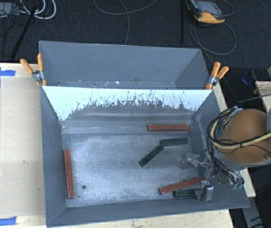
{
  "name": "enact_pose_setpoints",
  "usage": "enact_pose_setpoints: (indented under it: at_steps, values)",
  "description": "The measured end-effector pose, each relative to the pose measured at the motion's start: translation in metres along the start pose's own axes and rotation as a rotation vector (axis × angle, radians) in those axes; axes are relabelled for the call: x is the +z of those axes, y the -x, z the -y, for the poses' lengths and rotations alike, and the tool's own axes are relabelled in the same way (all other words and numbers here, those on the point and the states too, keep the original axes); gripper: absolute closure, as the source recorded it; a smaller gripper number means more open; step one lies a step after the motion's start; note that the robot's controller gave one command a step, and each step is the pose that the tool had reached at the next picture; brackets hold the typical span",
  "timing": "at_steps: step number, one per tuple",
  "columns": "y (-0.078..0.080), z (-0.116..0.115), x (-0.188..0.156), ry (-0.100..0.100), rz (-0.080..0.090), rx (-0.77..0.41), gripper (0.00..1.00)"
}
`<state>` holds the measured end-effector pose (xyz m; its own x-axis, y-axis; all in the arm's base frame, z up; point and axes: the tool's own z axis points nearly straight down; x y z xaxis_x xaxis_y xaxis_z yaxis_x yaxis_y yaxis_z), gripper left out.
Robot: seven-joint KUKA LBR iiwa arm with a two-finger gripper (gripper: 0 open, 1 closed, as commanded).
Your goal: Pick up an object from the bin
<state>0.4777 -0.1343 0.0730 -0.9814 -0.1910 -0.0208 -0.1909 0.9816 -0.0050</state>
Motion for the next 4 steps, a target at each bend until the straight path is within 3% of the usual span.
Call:
enact_pose_setpoints:
  at_steps: [1,2,3,4]
  values:
    - [-0.003,0.007,0.0,0.0,0.001,0.035,0.0]
    - [-0.008,0.007,0.001,0.005,-0.021,0.032,1.0]
    - [0.004,0.008,-0.17,0.001,-0.012,0.052,1.0]
    - [0.002,0.008,-0.165,0.005,-0.02,0.056,0.0]
